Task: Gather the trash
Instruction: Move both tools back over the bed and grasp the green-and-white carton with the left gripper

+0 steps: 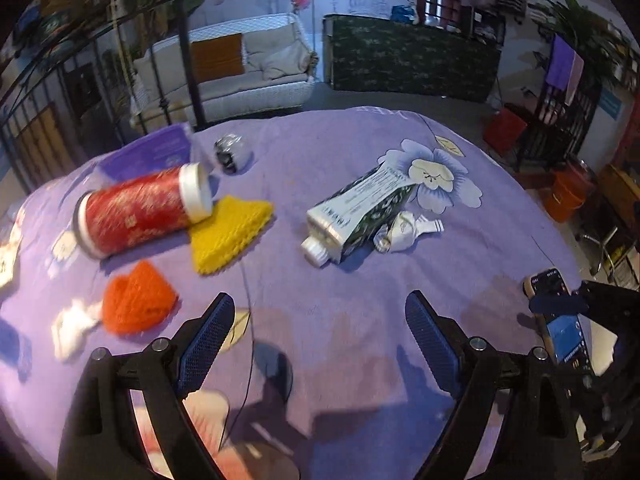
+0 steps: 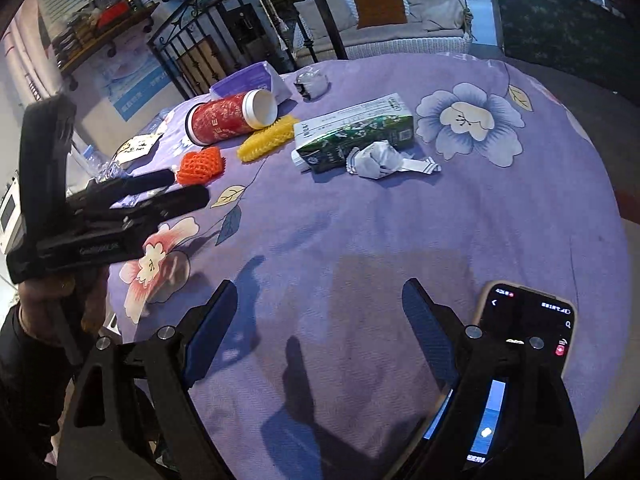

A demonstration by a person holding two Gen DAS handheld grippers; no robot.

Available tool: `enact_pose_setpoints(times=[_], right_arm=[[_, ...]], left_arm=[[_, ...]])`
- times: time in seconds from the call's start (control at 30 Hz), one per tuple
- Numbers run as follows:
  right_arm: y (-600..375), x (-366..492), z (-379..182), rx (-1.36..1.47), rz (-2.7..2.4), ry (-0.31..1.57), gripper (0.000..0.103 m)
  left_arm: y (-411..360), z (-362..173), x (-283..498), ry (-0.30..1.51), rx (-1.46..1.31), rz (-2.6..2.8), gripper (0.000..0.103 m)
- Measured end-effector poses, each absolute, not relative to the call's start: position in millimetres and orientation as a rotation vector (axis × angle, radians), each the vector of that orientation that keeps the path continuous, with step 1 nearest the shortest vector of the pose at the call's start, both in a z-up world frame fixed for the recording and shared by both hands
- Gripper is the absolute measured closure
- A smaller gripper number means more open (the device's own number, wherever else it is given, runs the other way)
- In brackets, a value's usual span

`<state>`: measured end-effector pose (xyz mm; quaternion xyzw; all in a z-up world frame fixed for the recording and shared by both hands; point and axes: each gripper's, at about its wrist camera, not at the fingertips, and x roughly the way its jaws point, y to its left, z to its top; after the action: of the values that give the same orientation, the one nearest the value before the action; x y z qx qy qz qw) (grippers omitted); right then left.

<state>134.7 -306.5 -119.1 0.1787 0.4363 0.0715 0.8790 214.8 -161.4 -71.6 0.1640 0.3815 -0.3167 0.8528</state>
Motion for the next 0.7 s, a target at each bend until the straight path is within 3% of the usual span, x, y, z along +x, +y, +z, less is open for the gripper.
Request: enact_pose_setpoints(times=[0.3, 0.5, 0.7], right_arm=[[-324.2, 128.3, -122.5, 0.409, 0.166, 0.945, 0.019], [-331.2, 132.6, -117.2, 0.409, 0.185, 0.951, 0.019], [-331.4, 146.7, -112.8, 0.371, 0.19, 0.958, 0.019]], left_arm=[[-260.5, -102.7, 280.8, 0.864, 0.6, -0.71, 0.03], [-282.7, -123.6, 301.3, 0.935, 0.68, -0.717, 0.03], [-283.9, -129.1, 308.2, 0.952, 0.623, -0.692, 0.037]])
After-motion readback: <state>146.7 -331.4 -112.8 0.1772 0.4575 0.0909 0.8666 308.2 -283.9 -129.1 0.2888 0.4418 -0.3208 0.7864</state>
